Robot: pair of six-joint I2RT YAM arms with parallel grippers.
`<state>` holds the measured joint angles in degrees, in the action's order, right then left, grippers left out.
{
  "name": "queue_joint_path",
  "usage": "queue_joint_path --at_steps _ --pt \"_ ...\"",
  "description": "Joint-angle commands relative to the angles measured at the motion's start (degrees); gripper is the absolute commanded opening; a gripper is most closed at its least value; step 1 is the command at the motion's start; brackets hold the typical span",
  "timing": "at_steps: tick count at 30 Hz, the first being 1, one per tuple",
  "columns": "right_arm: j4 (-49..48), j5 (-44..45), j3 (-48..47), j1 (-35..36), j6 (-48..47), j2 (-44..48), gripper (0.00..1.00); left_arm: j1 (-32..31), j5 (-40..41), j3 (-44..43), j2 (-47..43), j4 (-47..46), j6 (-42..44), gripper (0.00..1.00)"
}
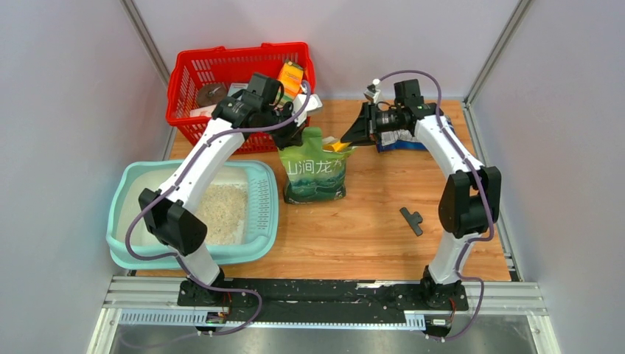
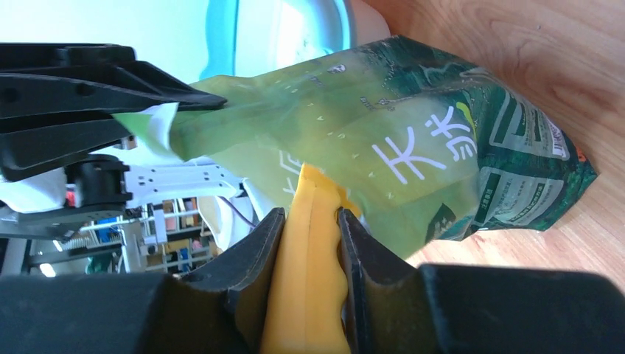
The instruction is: Fill the litter box with clean litter
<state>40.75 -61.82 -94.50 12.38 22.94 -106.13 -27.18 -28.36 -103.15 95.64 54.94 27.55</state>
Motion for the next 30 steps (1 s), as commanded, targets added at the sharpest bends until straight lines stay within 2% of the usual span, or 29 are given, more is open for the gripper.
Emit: queue_joint_path --at_steps 1,6,10,15,18,19,23,26,27,28,30 --pt "-4.4 -8.3 0.5 -3.3 7.4 5.1 0.00 1.4 -5.3 -10.6 -1.5 -10.1 5.2 0.00" --pt "-5.7 -9.5 3.4 -5.9 6.5 6.2 0.00 1.4 -4.7 -7.7 -2.0 -9.1 5.4 0.00" --pt "-7.7 -11.3 6.3 -9.2 7.8 5.7 0.00 1.4 -3.5 -4.4 -4.5 -11.9 5.2 0.00" --pt "-17.4 -11.4 10.4 -10.8 20.5 6.9 0.00 1.4 -2.9 -3.7 -5.2 -10.8 5.0 0.00" --pt "-16.4 -7.7 9.6 -10.4 21.0 9.0 0.00 1.3 -2.1 -1.3 -6.7 -11.6 3.7 0.00" --pt "-9.0 -1.4 8.3 -10.4 17.3 9.7 0.00 1.3 -1.4 -0.6 -7.8 -13.1 3.2 0.00" --pt "-6.4 8.6 10.5 -10.1 17.8 14.9 0.00 1.2 2.5 1.9 -9.9 -15.9 -0.5 0.00" --pt "-9.5 11.5 15.8 -9.0 20.4 19.7 0.00 1.1 3.8 2.3 -10.8 -15.7 -2.1 0.00" --pt "-12.2 11.2 18.9 -8.8 21.4 20.8 0.00 1.1 4.0 2.8 -11.0 -15.5 -2.4 0.00" --pt "-18.8 10.3 20.8 -8.6 22.4 22.3 0.00 1.0 4.1 3.0 -11.4 -15.3 -2.5 0.00" --pt "-22.5 9.4 22.5 -9.0 24.9 22.2 0.00 1.0 4.1 3.8 -11.7 -15.3 -2.8 0.00"
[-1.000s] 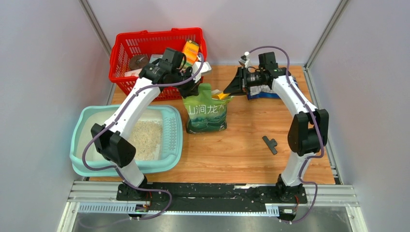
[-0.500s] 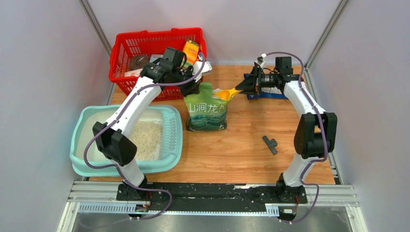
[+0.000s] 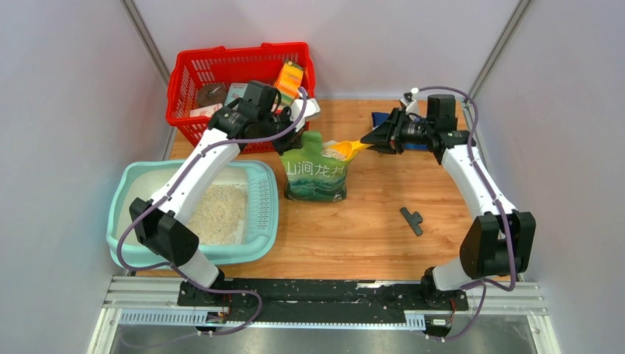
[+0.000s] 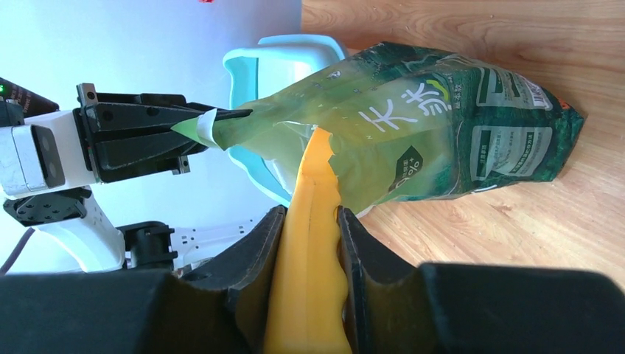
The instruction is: Fill the litter box with clean litter
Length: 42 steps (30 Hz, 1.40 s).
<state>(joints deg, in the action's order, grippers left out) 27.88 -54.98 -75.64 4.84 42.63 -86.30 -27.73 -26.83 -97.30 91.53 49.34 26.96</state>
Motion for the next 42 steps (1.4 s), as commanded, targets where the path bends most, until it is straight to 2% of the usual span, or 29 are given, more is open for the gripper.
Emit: queue_joint_path --at_steps 1,7,12,16,24,31,33,36,39,42 --pt "-14.1 0.9 5.5 -1.5 6.2 1.6 0.00 1.5 2.6 -1.8 -7.6 -9.7 -2.2 0.00" --pt "-37.7 -4.4 12.7 -2.5 20.3 1.1 0.00 1.5 5.3 -2.9 -6.4 -9.9 -1.1 0.00" --pt "-45.1 -11.9 14.2 -3.1 24.8 -1.3 0.00 1.5 11.5 -4.0 -5.5 -12.3 -0.9 0.00" --pt "-42.6 -12.3 10.1 -3.4 23.0 -1.5 0.00 1.5 12.9 -4.5 -5.8 -13.3 0.3 0.00" --pt "-37.3 -10.4 8.8 -4.4 21.3 0.0 0.00 1.5 9.3 -4.9 -7.1 -10.2 2.5 0.00" --pt "-36.8 -10.9 10.6 -4.3 20.5 1.0 0.00 1.5 8.7 -2.3 -9.1 -13.2 3.7 0.00" --pt "-36.8 -10.8 10.2 -6.2 20.7 1.4 0.00 1.5 9.1 -2.5 -9.1 -13.0 4.1 0.00" --pt "-32.9 -10.4 7.3 -6.2 17.4 1.7 0.00 1.5 8.8 -2.6 -9.2 -12.6 5.0 0.00" --pt "-23.2 -8.1 3.5 -6.2 10.1 2.2 0.00 1.5 8.7 -2.8 -9.0 -12.4 4.9 0.00" --pt "-21.6 -7.2 3.0 -6.2 10.6 2.1 0.00 1.5 8.7 -2.9 -9.0 -12.9 4.3 0.00"
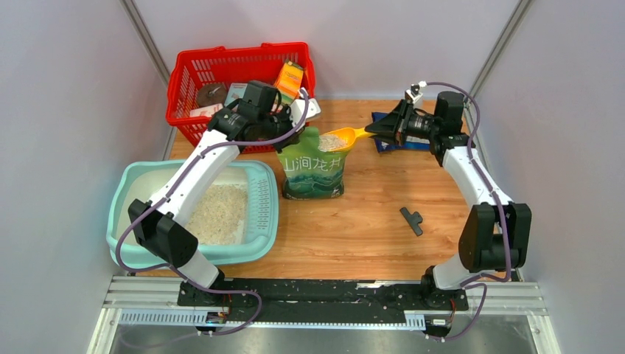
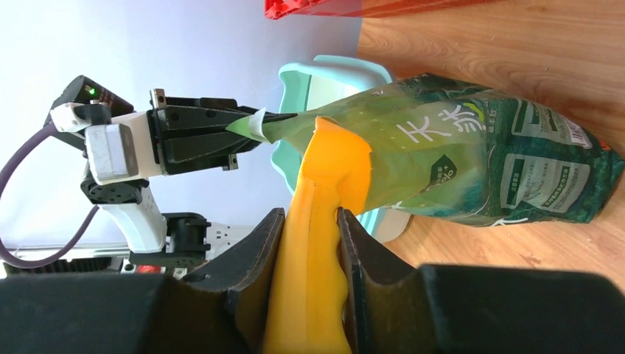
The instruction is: Fill the litter box with clean litter
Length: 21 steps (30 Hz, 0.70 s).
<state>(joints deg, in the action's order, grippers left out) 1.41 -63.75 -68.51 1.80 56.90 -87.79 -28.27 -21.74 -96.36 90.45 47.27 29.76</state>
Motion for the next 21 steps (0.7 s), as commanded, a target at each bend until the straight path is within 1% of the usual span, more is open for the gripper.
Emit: queue_joint_path --at_steps 1,4,5,7,11,14,15,17,18,21 --pt "5.2 2.0 -4.0 -3.0 -3.7 3.9 0.00 2.1 3.6 -3.8 -8.0 -10.9 1.4 0.00" --pt "8.0 2.5 -5.0 -2.1 -7.8 4.2 0.00 2.1 3.3 -4.2 -7.8 -11.0 1.0 0.00" --pt "9.3 2.7 -5.3 -0.2 -10.3 4.1 0.00 2.1 2.8 -4.3 -7.8 -11.1 0.9 0.00" --pt "9.8 2.9 -4.8 0.8 -10.1 3.9 0.00 2.1 2.4 -4.3 -7.8 -11.1 0.8 0.00" --pt "8.7 3.4 -4.0 0.8 -8.9 3.2 0.00 2.1 2.2 -3.4 -8.0 -11.8 0.4 0.00" --pt "4.6 2.5 -1.8 0.6 -4.9 2.3 0.00 2.1 2.2 -2.5 -8.3 -11.8 0.4 0.00" --pt "-0.3 2.0 -0.9 0.1 0.1 2.1 0.00 2.0 2.2 -2.4 -8.2 -11.8 0.4 0.00" --pt "-6.7 0.2 0.7 -0.6 4.9 1.3 0.00 2.1 2.4 -2.3 -8.4 -11.4 0.7 0.00" --pt "-9.2 -0.3 0.5 -1.2 6.4 0.4 0.00 2.1 2.7 -2.3 -8.3 -11.2 1.0 0.00" --pt "-12.3 -2.4 -1.8 -1.3 9.4 -1.1 0.00 2.2 3.8 -2.5 -7.8 -10.8 1.9 0.00"
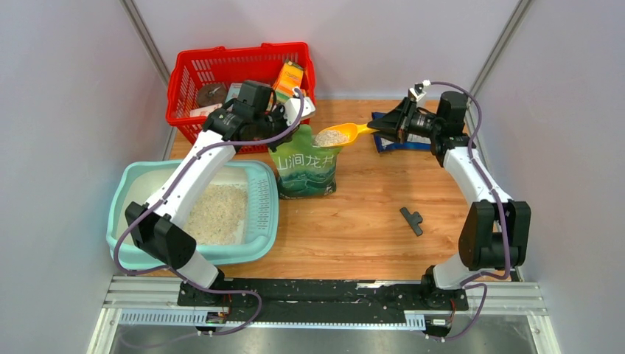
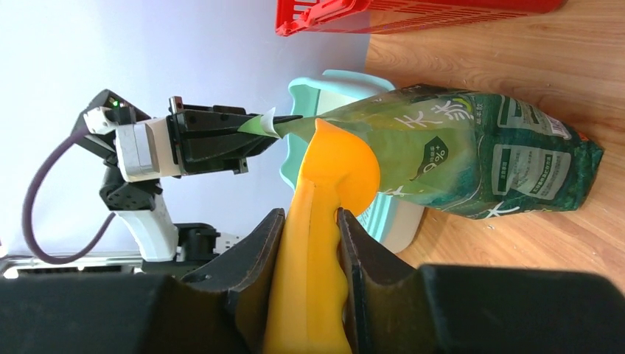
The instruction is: Fill the litter box with clean litter
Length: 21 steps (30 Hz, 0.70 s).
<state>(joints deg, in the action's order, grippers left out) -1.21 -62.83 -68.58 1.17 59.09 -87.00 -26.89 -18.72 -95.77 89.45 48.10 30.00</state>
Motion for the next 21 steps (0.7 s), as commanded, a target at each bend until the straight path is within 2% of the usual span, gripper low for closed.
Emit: queue_joint_path --at_steps 1,5,13,21 --pt "-10.0 -3.6 -2.2 -0.6 8.4 -1.9 0.00 0.8 1.1 -3.2 -6.6 -11.4 2.1 0.00" --pt "-14.0 -4.6 -2.2 -0.6 12.4 -2.8 0.00 1.0 1.3 -4.5 -5.4 -11.4 2.0 0.00" --pt "-30.9 -5.6 3.0 -0.6 23.0 -5.5 0.00 1.0 0.9 -7.4 -3.0 -9.2 1.5 0.00" --pt "-33.9 -4.8 1.6 -0.4 26.1 -6.8 0.00 1.0 2.8 -9.1 -0.9 -8.8 2.2 0.00"
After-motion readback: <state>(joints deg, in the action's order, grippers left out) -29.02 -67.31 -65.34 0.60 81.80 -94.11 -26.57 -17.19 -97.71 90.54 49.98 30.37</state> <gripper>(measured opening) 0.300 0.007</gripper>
